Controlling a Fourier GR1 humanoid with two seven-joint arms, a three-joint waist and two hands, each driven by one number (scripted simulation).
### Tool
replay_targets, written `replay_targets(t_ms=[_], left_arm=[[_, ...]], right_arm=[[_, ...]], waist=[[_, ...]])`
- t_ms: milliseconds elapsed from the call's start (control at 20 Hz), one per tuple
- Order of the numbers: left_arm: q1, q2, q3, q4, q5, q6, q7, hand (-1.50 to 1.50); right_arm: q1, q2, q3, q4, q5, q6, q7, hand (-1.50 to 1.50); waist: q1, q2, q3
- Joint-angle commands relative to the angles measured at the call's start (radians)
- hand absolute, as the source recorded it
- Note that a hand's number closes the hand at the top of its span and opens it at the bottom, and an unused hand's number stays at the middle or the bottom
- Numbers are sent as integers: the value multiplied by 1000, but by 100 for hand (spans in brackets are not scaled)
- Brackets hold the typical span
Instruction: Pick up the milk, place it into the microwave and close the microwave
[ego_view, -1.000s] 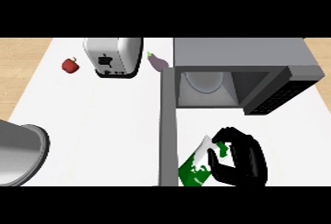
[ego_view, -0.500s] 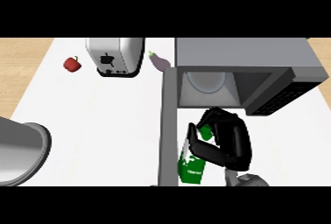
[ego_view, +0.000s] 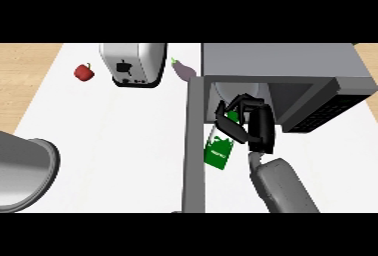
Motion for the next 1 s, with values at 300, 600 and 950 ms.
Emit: replay_targets(t_ms=[300,600,950], left_arm=[[-120,74,37,105,30,3,49,-150],[-107,56,45,96,5,-11,33,-150],[-128,45,28,130,-10,-28,25,-150]], right_arm=[[-281,-34,-226,495,-99,131,-201,150],[-384,-40,-307,759,-83,161,-454,150],[-515,-74,-342,939,-36,100,-552,150]], waist=[[3,5,1],[14,7,1],[21,11,1]])
